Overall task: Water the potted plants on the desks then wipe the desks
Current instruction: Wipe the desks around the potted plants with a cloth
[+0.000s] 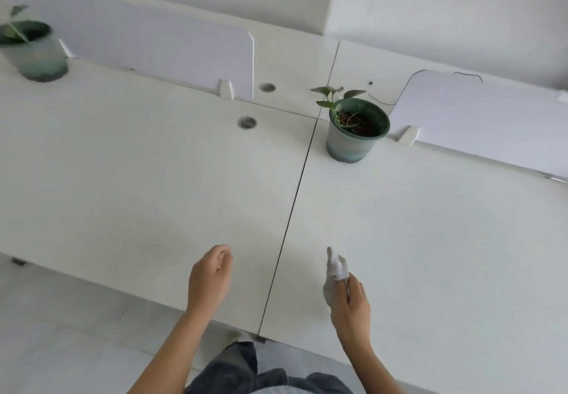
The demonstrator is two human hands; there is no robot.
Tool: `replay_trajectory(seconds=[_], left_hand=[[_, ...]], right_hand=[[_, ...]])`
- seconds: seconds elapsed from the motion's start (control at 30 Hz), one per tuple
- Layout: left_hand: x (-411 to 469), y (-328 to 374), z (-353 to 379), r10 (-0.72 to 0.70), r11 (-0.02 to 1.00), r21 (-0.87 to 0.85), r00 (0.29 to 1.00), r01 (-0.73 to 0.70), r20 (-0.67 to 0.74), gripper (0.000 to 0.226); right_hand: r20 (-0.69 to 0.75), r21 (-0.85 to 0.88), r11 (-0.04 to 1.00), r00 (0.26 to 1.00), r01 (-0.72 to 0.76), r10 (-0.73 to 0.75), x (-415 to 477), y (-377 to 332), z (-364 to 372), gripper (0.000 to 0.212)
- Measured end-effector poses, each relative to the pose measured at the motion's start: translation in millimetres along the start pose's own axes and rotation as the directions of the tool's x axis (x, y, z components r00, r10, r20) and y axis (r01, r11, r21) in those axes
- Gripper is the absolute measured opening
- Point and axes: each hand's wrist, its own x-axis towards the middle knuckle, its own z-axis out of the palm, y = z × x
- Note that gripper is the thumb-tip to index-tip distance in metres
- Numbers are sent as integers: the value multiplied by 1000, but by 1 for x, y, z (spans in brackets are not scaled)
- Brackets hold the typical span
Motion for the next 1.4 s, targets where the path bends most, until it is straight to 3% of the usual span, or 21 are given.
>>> replay_trajectory(seconds=[0.1, 0.23, 0.33, 0.43, 0.5, 0.57, 0.63, 0.7, 0.77, 0.83, 0.93, 1.0, 1.1, 1.27, 1.33, 1.4], left_hand=[[31, 0, 12, 126, 980, 149, 990, -134, 62, 33], [70, 8, 34, 215, 912, 308, 956, -270, 200, 47], [99, 15, 57, 200, 839, 443, 936, -317, 290, 44], [115, 19, 75, 163, 771, 553, 937, -317, 310, 48], [116, 15, 82, 132, 722, 611, 931, -326, 341, 52], [116, 12, 86, 115, 711, 631, 937, -310, 330, 53], [117, 11, 90, 108, 715, 643, 953, -273, 285, 54], [119, 11, 93, 114, 710, 656, 961, -257, 254, 54], [121, 9, 95, 137, 706, 661, 965, -253, 223, 54], [122, 7, 96, 156, 702, 668, 968, -247, 194, 55], [124, 4, 98, 190, 690, 681, 969, -244, 156, 56], [124, 3, 98, 206, 672, 695, 966, -254, 154, 54], [124, 0, 97, 234, 656, 708, 963, -260, 137, 52], [124, -1, 100, 259, 675, 692, 961, -254, 100, 58], [123, -1, 102, 256, 677, 695, 963, -242, 87, 58], [124, -2, 104, 257, 664, 707, 962, -241, 86, 57]], right_hand=[[-82, 142, 977, 982, -157, 170, 6, -11, 2, 24], [-245, 213, 962, 943, -172, 223, 46, -25, -17, 27], [-357, 99, 989, 924, -106, 135, 102, -31, -42, 30], [-437, -186, 978, 900, -97, 6, 167, -38, -70, 45], [-339, -435, 882, 940, -184, 29, 204, -37, -81, 47], [-152, -634, 746, 979, -204, 138, 226, -30, -79, 47], [-82, -676, 701, 969, -227, 234, 236, -23, -64, 54], [-90, -662, 716, 971, -224, 221, 239, -21, -39, 62], [0, -711, 697, 991, -92, 131, 238, -34, -10, 62], [189, -737, 662, 982, 132, 15, 235, -51, 19, 60], [466, -684, 570, 874, 455, -138, 218, -71, 70, 62], [576, -615, 512, 785, 600, -228, 205, -77, 99, 59], [579, -609, 433, 746, 665, -330, 198, -72, 110, 49], [597, -621, 436, 754, 651, -275, 179, -30, 58, 49], [546, -690, 413, 802, 595, -243, 201, -10, 23, 51], [288, -754, 546, 931, 364, -222, 239, -2, -11, 58]])
